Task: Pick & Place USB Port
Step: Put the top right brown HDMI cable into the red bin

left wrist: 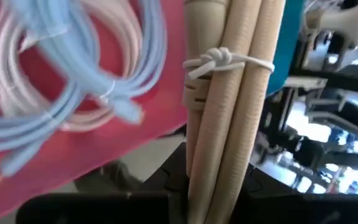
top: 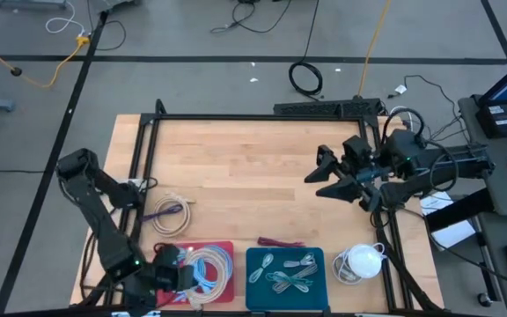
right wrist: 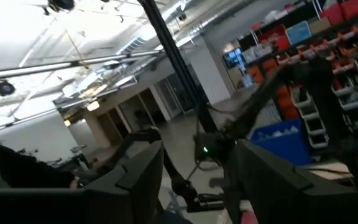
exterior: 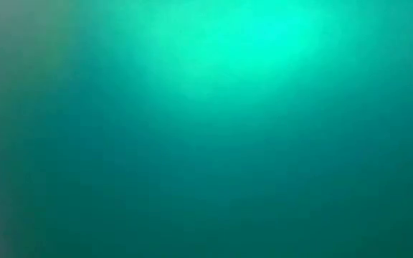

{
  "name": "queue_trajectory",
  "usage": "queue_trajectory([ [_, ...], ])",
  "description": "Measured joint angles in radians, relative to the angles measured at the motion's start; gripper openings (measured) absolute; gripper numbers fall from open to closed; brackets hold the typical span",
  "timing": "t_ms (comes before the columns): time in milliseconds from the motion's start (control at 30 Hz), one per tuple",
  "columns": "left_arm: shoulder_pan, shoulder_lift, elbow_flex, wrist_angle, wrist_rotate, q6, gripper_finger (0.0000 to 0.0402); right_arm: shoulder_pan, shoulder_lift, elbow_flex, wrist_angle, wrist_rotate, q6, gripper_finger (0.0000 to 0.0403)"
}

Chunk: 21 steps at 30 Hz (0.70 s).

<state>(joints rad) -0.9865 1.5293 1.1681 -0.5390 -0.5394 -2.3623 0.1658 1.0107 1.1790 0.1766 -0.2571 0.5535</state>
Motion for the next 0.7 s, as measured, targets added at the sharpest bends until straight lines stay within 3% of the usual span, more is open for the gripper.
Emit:
queue_trajectory([
  [133,0.008,-0.006,-0.119,0.193,-0.026,-0.002,0.0048,0.0,0.01,0.002,0.004,-0.002,0.008,0.0198],
  [467,0.05,-0.002,-0.332,0.438,-0.007,0.005,0.0048,0.02,0.038,0.002,-0.003,-0.002,0.04,0.0199],
  [700,0.056,-0.004,-0.359,0.444,0.089,-0.016,0.0048,0.021,0.037,0.002,-0.002,-0.001,0.047,0.0199],
])
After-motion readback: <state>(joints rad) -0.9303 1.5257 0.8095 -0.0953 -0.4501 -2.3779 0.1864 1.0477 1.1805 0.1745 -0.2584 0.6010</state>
